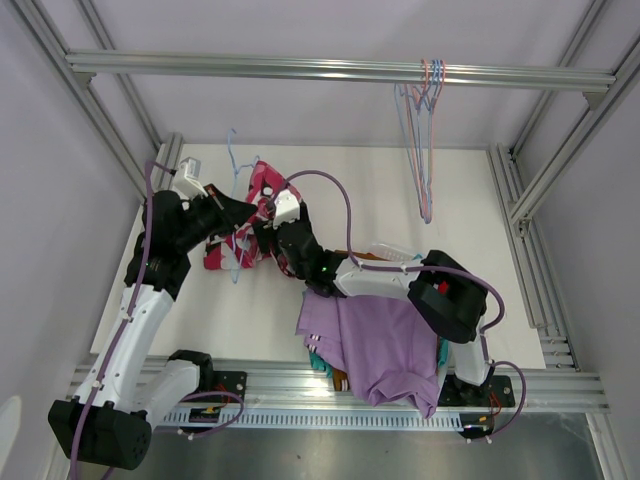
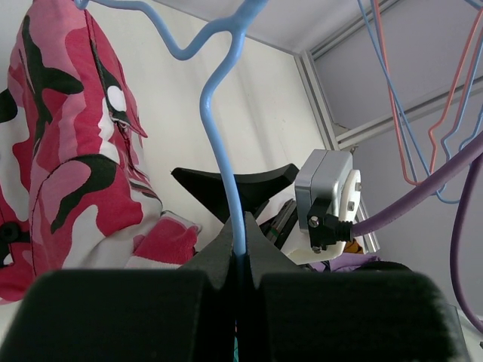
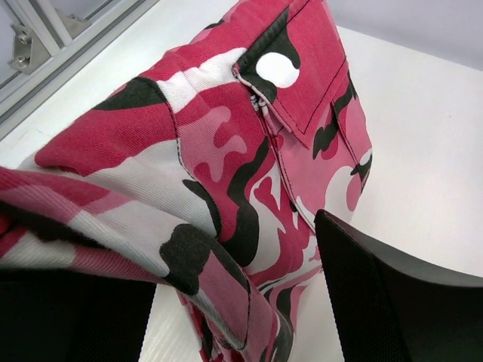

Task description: Remove the trousers from the hanger

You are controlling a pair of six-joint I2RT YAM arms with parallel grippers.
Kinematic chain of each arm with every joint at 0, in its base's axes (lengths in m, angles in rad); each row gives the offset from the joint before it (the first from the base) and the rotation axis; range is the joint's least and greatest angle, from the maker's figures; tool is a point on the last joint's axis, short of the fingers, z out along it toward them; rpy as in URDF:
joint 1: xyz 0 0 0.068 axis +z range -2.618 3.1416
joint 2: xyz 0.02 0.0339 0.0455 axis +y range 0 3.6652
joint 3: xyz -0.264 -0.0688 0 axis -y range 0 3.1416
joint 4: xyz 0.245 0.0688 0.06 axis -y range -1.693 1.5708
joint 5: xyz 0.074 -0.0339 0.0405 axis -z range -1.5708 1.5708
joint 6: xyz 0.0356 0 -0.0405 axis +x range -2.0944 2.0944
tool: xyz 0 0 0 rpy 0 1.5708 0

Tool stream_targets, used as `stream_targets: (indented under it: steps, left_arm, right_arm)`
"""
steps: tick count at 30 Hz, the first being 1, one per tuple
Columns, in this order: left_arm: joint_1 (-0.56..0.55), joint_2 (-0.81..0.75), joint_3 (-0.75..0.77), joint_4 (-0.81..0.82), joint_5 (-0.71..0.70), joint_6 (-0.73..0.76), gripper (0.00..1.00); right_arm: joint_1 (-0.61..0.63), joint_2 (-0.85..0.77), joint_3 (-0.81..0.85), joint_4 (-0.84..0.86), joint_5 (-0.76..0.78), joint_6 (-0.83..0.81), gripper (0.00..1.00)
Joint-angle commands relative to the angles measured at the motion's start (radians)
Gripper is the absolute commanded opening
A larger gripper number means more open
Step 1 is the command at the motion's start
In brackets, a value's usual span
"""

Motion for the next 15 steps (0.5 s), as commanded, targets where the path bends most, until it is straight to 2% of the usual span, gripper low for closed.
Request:
stream_targets:
  steps: [1,3,4,7,12,15]
  left_arm:
    - [0.006,-0.013,0.002,0.101,0.030,0.011,0.01]
    - [0.006,-0.015,0.000,0.101,0.030,0.009,0.01]
    - [0.006,-0.015,0.002,0.101,0.030,0.009,0.00]
    - [0.006,-0.013,0.000,0.103,0.030,0.009,0.01]
    - [0.006,-0.012,0.000,0.101,0.030,0.009,0.01]
    - [0.006,-0.013,0.002,0.101,0.028,0.009,0.00]
  right_arm:
    - [-0.010,0.008,0.039,0.109,0.057,0.019,0.81]
    - [-0.010,0.006,0.023,0.123,0.058,0.036,0.79]
    - [-0.010,0.005,0.017,0.141,0.052,0.042,0.73]
    - [-0.011,-0.003,-0.006,0.166,0.032,0.070,0.67]
    - [-0.020,-0.023,-0.021,0.184,-0.052,0.130,0.59]
    - [-0.029,-0.029,-0.020,0.183,-0.086,0.169,0.42]
